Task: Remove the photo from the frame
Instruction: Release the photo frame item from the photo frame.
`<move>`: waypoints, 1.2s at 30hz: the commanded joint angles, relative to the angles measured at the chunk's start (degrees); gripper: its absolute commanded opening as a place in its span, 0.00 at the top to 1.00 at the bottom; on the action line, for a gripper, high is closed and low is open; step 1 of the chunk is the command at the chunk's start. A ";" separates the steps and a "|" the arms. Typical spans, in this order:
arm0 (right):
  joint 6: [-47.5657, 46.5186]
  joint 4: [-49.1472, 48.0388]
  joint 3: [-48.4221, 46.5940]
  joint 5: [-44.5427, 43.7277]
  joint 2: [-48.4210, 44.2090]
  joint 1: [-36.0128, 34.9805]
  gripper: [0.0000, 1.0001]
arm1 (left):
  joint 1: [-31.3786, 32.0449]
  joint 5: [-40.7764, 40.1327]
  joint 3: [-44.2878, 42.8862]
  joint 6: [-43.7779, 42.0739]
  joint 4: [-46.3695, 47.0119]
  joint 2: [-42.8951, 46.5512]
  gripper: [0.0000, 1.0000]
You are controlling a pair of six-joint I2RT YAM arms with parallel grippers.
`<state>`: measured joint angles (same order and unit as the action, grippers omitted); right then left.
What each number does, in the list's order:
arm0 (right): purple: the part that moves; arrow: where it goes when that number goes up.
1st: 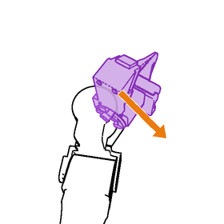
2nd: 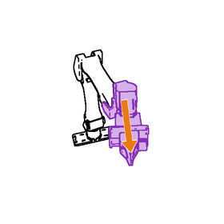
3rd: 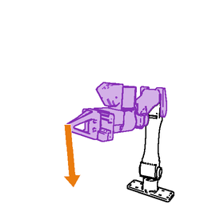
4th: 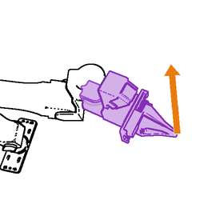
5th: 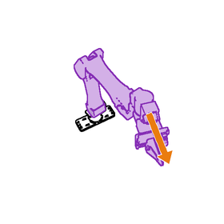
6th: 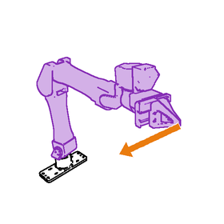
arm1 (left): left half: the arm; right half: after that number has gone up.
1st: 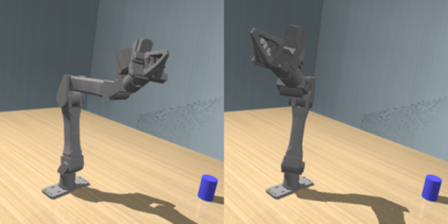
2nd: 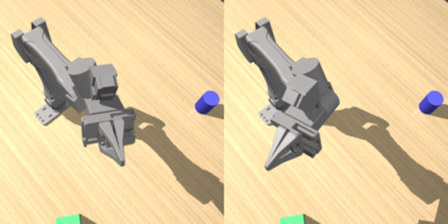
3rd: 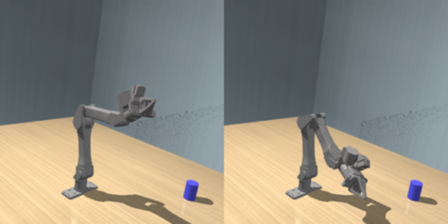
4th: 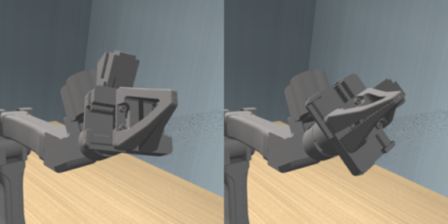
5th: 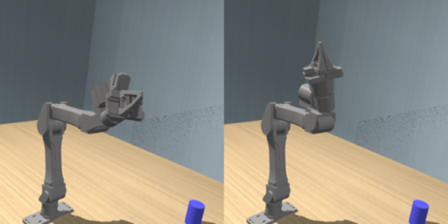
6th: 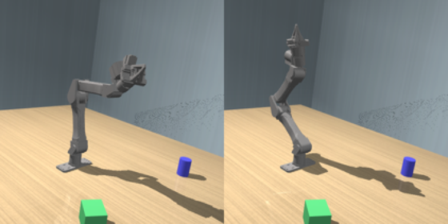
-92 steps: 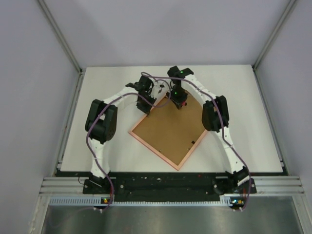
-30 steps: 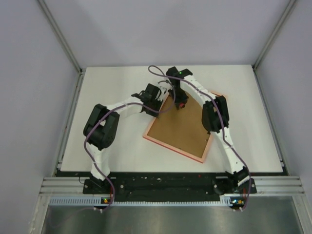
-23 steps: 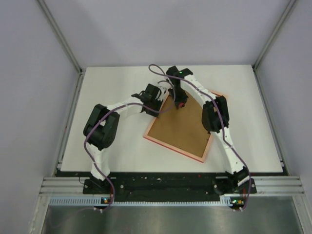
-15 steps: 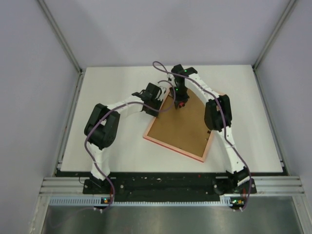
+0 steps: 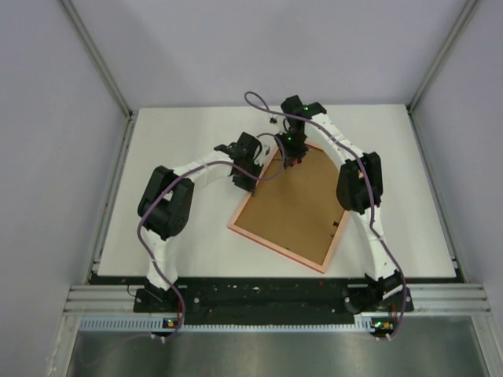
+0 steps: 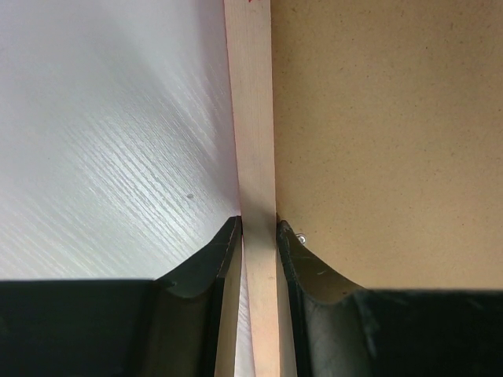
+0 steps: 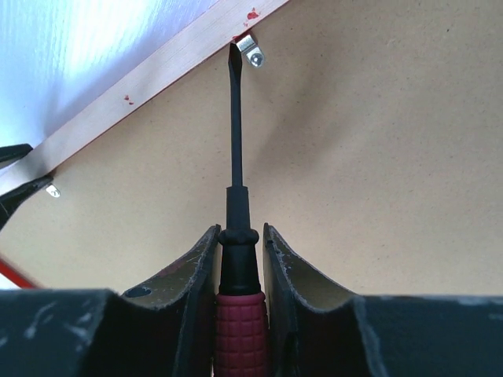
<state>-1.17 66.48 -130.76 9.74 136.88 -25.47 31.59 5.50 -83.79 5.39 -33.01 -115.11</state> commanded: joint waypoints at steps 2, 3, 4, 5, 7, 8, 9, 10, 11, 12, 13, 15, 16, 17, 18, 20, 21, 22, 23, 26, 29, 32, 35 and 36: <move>-7.43 -1.70 0.76 0.89 -2.84 1.48 1.00 | 0.48 3.64 -3.48 -2.05 -7.06 -0.55 0.75; -8.14 -1.44 1.38 2.55 -3.02 1.48 1.00 | 0.49 3.64 -4.10 -2.22 -7.06 -0.82 0.75; -9.10 -0.48 1.30 4.83 -3.02 1.48 1.00 | 0.40 3.64 -4.71 -2.40 -7.15 -1.17 0.74; -9.72 0.40 1.04 7.11 -2.93 1.57 1.00 | 0.40 3.64 -5.67 -2.66 -7.15 -1.43 0.74; -11.30 2.68 -0.02 10.72 -3.02 1.74 1.00 | 0.48 3.73 -7.17 -2.93 -7.59 -2.13 0.74; -12.01 3.48 -0.54 11.26 -3.20 1.83 1.00 | 0.40 3.73 -7.79 -3.01 -7.76 -2.31 0.72; -12.54 4.09 -0.98 11.18 -3.37 1.92 1.00 | 0.49 3.82 -8.49 -3.28 -7.85 -2.57 0.69; -13.32 4.53 -1.34 11.35 -3.72 2.18 1.00 | 0.31 3.73 -9.11 -3.45 -8.03 -2.58 0.64; -14.03 4.80 -1.95 11.18 -4.07 2.71 1.00 | 0.31 3.82 -9.55 -3.89 -7.94 -2.40 0.61; -14.56 5.24 -2.74 11.53 -4.25 3.06 1.00 | 0.31 3.91 -10.16 -4.24 -7.86 -2.31 0.56; -15.26 6.20 -4.14 11.88 -4.34 3.67 1.00 | 0.31 3.91 -10.51 -4.68 -7.59 -2.14 0.51; -16.75 7.52 -6.43 12.23 -4.16 4.55 1.00 | 0.31 3.82 -11.83 -4.86 -6.98 -2.48 0.46; -17.20 7.87 -7.22 12.15 -4.16 5.17 1.00 | 0.22 3.56 -12.62 -4.86 -6.80 -2.84 0.42; -17.55 7.88 -7.66 11.89 -4.08 5.69 1.00 | 0.22 3.38 -13.85 -6.34 -6.97 -3.45 0.40; -18.07 8.14 -8.19 12.49 -4.08 6.13 1.00 | 0.31 3.47 -15.16 -6.62 -7.50 -4.41 0.40; -19.48 8.32 -8.64 12.33 -3.90 6.75 1.00 | 0.31 3.47 -18.06 -7.23 -8.29 -6.35 0.39; -20.01 8.06 -8.46 11.11 -3.55 6.75 1.00 | 0.14 3.64 -19.03 -7.41 -8.47 -7.31 0.39; -20.45 7.88 -8.37 9.53 -2.85 6.75 1.00 | 0.22 3.82 -19.91 -7.67 -8.56 -8.11 0.39; -21.23 7.88 -8.46 8.64 -2.24 6.84 1.00 | 0.22 3.99 -20.53 -8.02 -8.47 -8.90 0.39; -24.13 7.88 -8.28 8.37 -0.56 7.28 1.00 | -0.22 4.60 -21.94 -8.55 -8.12 -10.83 0.42; -27.74 7.62 -8.37 7.84 0.75 7.28 1.00 | -0.66 6.27 -21.94 -9.17 -7.68 -11.80 0.49; -32.12 7.70 -8.81 8.19 2.42 7.28 1.00 | -0.92 8.21 -21.68 -9.96 -7.42 -12.68 0.55; -35.91 8.49 -9.60 8.80 4.18 7.63 1.00 | -1.27 9.44 -21.33 -10.83 -6.45 -13.03 0.64; -36.96 9.19 -10.39 8.89 4.88 7.63 1.00 | -1.36 9.97 -21.33 -11.45 -6.27 -13.21 0.66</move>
<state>-30.65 74.24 -137.56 17.45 139.48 -17.96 30.68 11.64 -103.98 -3.86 -41.04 -128.01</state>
